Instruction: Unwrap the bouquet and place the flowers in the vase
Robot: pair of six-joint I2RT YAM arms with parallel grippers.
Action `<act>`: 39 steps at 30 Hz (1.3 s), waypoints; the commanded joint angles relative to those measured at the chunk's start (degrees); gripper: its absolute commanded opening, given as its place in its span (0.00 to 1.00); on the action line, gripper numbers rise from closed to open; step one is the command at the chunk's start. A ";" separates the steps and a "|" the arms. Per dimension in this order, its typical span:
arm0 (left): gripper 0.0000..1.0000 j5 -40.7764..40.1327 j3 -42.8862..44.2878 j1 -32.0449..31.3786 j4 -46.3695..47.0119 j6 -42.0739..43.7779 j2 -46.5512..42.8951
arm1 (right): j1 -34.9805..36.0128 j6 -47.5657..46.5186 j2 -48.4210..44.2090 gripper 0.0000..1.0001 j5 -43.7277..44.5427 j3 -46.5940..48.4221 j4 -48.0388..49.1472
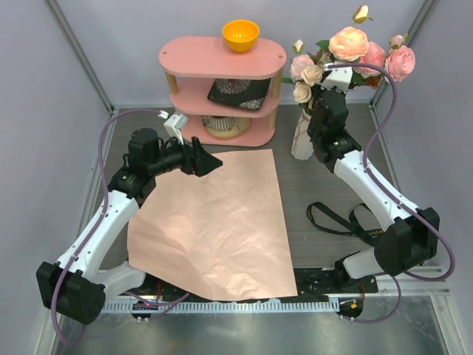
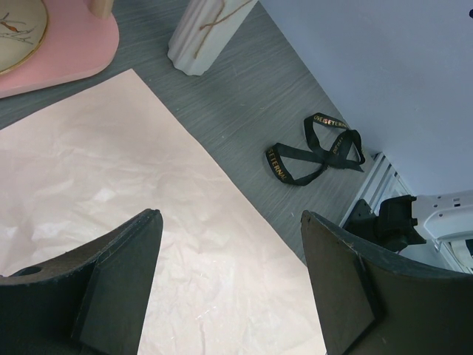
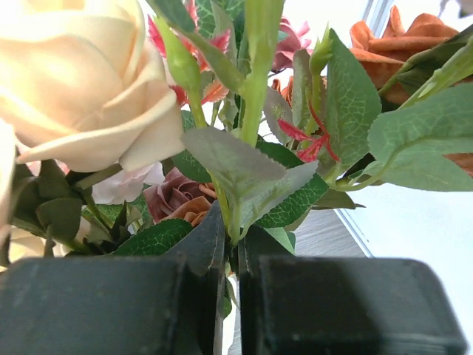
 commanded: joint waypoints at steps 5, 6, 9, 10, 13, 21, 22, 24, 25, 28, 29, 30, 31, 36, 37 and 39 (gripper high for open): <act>0.80 1.21 0.58 0.28 2.83 -0.32 -1.02 | -0.16 1.99 1.19 0.01 0.33 -2.47 -5.23; 0.80 1.21 0.58 0.28 2.74 -0.41 -1.11 | -0.16 2.77 1.11 0.01 -0.02 -2.65 -5.50; 0.80 1.29 0.49 0.28 2.91 -0.32 -1.19 | -0.24 4.71 1.10 0.01 -0.73 -2.83 -7.25; 0.80 1.21 0.49 0.28 3.00 -0.32 -1.28 | -0.16 5.32 1.10 0.02 -1.08 -2.65 -8.56; 0.80 1.21 0.40 0.28 3.09 -0.41 -1.46 | -0.07 7.61 0.75 0.20 -1.69 -0.63 -12.86; 0.80 0.77 0.14 0.28 3.27 -0.41 -1.90 | -0.07 15.69 -3.28 0.61 -5.38 5.96 -27.63; 0.80 0.77 0.14 0.28 3.18 -0.41 -1.81 | -0.16 16.49 -3.99 0.63 -6.26 6.40 -30.43; 0.80 0.85 0.14 0.28 3.44 -0.50 -1.72 | -0.16 19.30 -5.39 0.66 -8.80 6.84 -33.08; 0.80 0.77 0.14 0.28 3.53 -0.41 -1.81 | -0.07 20.00 -6.97 0.67 -9.42 6.76 -35.62; 0.80 0.15 -0.04 0.28 3.27 -0.23 -1.81 | -0.07 22.64 -9.78 0.73 -10.66 6.14 -41.15; 0.81 -0.02 -0.04 0.28 3.27 -0.15 -1.81 | -0.07 22.99 -10.49 0.73 -10.57 6.05 -42.83; 0.81 0.06 -0.04 0.28 3.27 -0.14 -1.55 | -0.07 23.95 -11.19 0.74 -9.79 5.88 -44.50; 0.81 0.06 0.05 0.28 3.27 -0.23 -1.37 | -0.07 24.22 -12.59 0.76 -9.52 5.18 -47.22; 0.82 -0.55 0.05 0.28 3.27 -0.15 -0.58 | -0.07 25.63 -19.10 0.80 -10.65 0.17 -50.93; 0.82 -0.99 0.14 0.28 3.27 -0.23 -0.49 | -0.16 25.02 -20.24 0.81 -12.75 -1.32 -51.02; 0.83 -1.52 0.31 0.28 3.35 -0.76 -0.23 | -0.07 22.92 -22.80 0.83 -15.48 -2.82 -50.15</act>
